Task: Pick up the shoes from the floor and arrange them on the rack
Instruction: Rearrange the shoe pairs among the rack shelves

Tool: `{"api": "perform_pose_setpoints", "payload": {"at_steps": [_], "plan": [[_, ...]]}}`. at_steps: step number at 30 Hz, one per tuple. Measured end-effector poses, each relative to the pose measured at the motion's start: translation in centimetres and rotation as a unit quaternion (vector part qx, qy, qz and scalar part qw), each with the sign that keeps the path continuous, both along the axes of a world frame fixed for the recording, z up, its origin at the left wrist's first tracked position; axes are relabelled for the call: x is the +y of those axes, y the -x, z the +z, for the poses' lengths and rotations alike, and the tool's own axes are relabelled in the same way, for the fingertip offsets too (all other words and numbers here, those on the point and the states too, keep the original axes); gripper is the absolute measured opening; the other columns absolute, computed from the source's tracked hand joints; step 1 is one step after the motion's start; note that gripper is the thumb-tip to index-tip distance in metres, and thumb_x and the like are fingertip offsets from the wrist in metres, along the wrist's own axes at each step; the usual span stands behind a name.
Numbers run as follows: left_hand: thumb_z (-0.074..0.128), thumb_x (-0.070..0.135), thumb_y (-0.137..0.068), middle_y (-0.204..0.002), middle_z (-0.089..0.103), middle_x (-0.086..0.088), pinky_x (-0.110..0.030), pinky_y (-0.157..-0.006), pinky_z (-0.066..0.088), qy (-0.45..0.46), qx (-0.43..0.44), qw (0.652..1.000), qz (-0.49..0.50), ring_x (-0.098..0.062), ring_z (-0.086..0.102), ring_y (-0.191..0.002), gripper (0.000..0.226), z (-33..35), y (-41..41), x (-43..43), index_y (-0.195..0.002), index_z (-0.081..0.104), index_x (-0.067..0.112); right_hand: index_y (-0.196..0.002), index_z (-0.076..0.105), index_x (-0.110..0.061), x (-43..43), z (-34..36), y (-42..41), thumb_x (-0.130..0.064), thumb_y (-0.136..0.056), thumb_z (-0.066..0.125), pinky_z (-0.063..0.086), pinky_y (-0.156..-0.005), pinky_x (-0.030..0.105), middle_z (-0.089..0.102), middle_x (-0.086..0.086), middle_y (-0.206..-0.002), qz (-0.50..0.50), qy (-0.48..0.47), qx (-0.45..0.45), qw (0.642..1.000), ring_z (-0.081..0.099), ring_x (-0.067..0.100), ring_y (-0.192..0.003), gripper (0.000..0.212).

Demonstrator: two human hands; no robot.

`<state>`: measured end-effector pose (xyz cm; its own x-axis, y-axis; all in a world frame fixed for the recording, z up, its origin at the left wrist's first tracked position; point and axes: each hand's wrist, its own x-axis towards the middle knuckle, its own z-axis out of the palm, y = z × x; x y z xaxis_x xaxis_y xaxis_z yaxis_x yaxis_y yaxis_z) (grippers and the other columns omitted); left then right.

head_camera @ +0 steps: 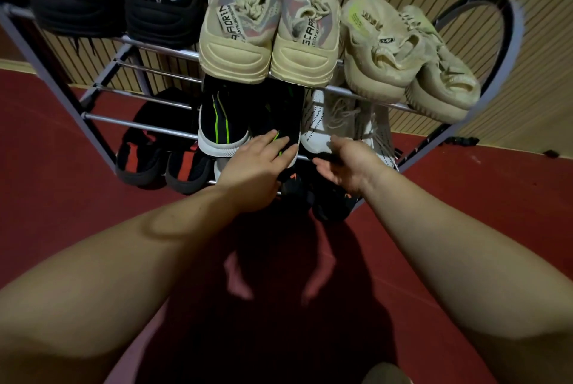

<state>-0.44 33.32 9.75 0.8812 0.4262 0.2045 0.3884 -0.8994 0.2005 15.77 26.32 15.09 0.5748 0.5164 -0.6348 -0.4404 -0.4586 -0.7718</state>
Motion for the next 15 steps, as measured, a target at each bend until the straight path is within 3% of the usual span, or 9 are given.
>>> {"api": "perform_pose_setpoints", "payload": {"at_steps": [2,5,8,10,12,15], "plan": [[0.077,0.020,-0.066,-0.133,0.055,-0.019,-0.052,-0.099,0.039,0.003,0.000,1.000,-0.004,-0.041,0.047,-0.126,0.072,0.2,0.2,0.0,-0.132,0.052,0.006,-0.125,0.044,-0.015,0.0,0.0,-0.3,-0.024,-0.097,0.051,0.053,-0.045,0.023,0.057,0.003,-0.115,-0.001,-0.008,-0.006,1.000,0.065,0.014,-0.073,0.030],[0.069,0.019,-0.077,-0.147,0.039,-0.015,-0.045,-0.110,0.026,0.038,-0.001,0.999,0.004,-0.035,0.031,-0.138,0.074,0.8,0.4,0.2,-0.144,0.037,0.010,-0.101,0.051,-0.011,-0.2,0.8,-0.4,-0.017,-0.095,0.054,0.057,-0.053,0.025,0.059,0.006,-0.097,-0.019,-0.063,0.057,0.996,0.063,0.017,-0.076,0.009],[0.061,0.020,-0.084,-0.151,0.031,-0.010,-0.036,-0.110,0.027,0.122,-0.069,0.989,0.037,-0.030,0.032,-0.136,0.071,1.6,0.5,0.4,-0.147,0.028,0.014,-0.119,0.046,-0.005,-0.8,1.4,-0.7,-0.010,-0.095,0.053,0.059,-0.059,0.032,0.055,0.014,-0.097,-0.070,-0.150,0.105,0.981,0.062,0.024,-0.079,0.025],[0.059,0.021,-0.087,-0.149,0.032,-0.005,-0.033,-0.107,0.029,0.176,-0.125,0.973,0.075,-0.027,0.035,-0.132,0.068,2.2,0.1,0.3,-0.147,0.028,0.017,-0.116,0.047,-0.007,-1.6,2.0,-0.8,-0.008,-0.096,0.050,0.058,-0.066,0.035,0.054,0.014,-0.099,-0.084,-0.193,0.117,0.971,0.061,0.026,-0.084,0.020],[0.059,0.021,-0.087,-0.147,0.035,-0.004,-0.031,-0.106,0.028,0.201,-0.155,0.962,0.103,-0.026,0.036,-0.130,0.066,2.4,-0.4,0.0,-0.147,0.029,0.018,-0.107,0.051,-0.010,-2.8,2.2,-0.7,-0.007,-0.097,0.048,0.058,-0.072,0.034,0.057,0.013,-0.101,-0.070,-0.208,0.116,0.969,0.060,0.026,-0.089,0.012],[0.055,0.027,-0.087,-0.141,0.042,-0.012,-0.035,-0.105,0.028,0.204,-0.182,0.956,0.105,-0.031,0.041,-0.127,0.064,2.1,-1.0,-1.1,-0.145,0.033,0.012,-0.126,0.048,-0.011,-4.9,2.0,-0.4,-0.006,-0.097,0.045,0.059,-0.074,0.032,0.060,0.011,-0.108,-0.049,-0.225,0.128,0.965,0.063,0.026,-0.092,0.030]]}}
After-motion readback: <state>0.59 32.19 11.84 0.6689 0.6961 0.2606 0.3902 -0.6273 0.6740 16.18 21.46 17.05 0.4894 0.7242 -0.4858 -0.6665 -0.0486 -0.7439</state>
